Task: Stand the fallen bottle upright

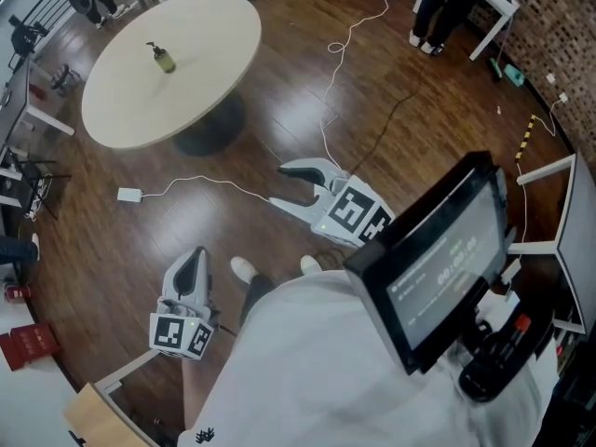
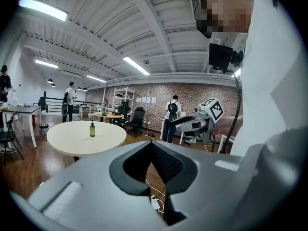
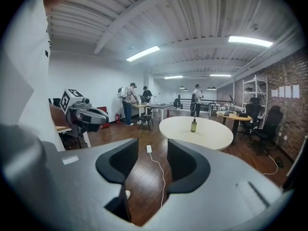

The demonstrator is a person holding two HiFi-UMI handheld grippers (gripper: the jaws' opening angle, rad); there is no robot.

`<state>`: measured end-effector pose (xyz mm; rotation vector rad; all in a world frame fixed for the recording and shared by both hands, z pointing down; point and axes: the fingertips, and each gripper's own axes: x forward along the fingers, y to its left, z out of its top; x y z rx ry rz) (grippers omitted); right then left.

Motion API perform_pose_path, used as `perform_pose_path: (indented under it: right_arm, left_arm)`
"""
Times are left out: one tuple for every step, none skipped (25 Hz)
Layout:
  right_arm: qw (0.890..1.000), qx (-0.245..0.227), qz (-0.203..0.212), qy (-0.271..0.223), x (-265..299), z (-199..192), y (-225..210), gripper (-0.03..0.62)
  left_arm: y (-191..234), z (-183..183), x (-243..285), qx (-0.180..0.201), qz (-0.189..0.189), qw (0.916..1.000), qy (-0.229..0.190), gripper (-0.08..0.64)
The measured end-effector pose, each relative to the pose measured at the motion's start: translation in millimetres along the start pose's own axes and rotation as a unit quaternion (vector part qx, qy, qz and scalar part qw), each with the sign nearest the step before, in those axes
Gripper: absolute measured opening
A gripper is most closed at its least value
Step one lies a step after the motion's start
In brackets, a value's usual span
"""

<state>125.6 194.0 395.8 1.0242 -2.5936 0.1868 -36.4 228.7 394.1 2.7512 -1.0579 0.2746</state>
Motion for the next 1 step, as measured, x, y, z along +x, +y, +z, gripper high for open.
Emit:
perform_pose_path:
  right_arm:
    - [1.000,0.001,0.000,0.002,1.5,-0.4,0.1,0.193]
  left_arm:
    - [1.3,-1.4,-1.9,-0.001,0.001,1.0000,0.002,0.000]
